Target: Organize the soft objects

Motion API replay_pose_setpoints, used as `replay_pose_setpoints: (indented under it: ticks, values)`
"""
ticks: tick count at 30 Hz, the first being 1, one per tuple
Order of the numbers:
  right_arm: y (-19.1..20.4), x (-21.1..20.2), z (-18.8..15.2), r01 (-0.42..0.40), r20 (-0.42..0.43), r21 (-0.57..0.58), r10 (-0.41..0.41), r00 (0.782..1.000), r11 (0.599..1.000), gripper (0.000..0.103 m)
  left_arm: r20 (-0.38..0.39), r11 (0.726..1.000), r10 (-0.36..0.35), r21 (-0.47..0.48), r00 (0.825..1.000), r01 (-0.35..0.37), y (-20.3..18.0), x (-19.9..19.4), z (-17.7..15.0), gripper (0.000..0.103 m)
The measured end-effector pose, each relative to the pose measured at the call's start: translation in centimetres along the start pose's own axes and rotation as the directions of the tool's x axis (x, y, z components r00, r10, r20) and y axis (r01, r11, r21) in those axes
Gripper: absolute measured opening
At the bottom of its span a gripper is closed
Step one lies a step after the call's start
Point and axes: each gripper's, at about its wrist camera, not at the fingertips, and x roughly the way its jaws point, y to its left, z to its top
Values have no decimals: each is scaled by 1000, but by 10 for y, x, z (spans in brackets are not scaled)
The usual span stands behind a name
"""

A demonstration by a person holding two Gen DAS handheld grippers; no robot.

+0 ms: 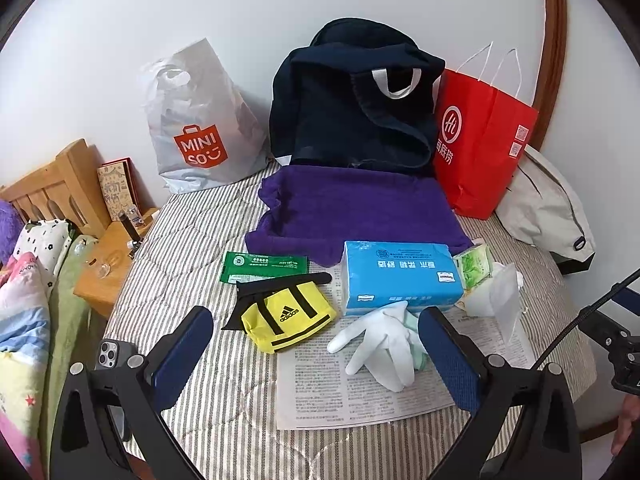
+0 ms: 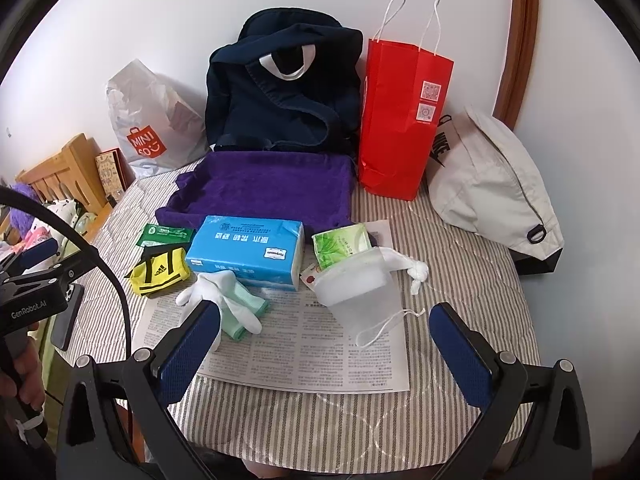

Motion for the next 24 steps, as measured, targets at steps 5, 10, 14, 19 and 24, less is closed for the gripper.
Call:
replay_pose_setpoints:
  ticks: [5, 10, 14, 19, 24]
  values:
    - [0, -1, 0, -3, 2, 8, 3, 1000, 1000, 103, -2, 1000, 1, 4, 1000, -1, -1, 0, 0, 103]
    - [1, -1, 0, -2, -2, 4, 2, 1000, 1000, 103, -6, 1000, 1, 6, 1000, -1, -2, 0, 1, 103]
    - [2, -1, 0, -3, -3, 4, 3, 1000, 1000, 103, -6, 1000, 5, 6, 1000, -5, -1, 1, 0, 103]
    - [3, -2, -1, -6, -3, 2, 6, 1000, 1000, 103, -8, 1000, 8, 3, 1000, -8, 0, 0, 0, 103]
    - [5, -3, -1, -8, -4, 0, 8, 1000, 1000, 103, -10, 1000, 10, -5, 1000, -10, 3, 0, 0, 103]
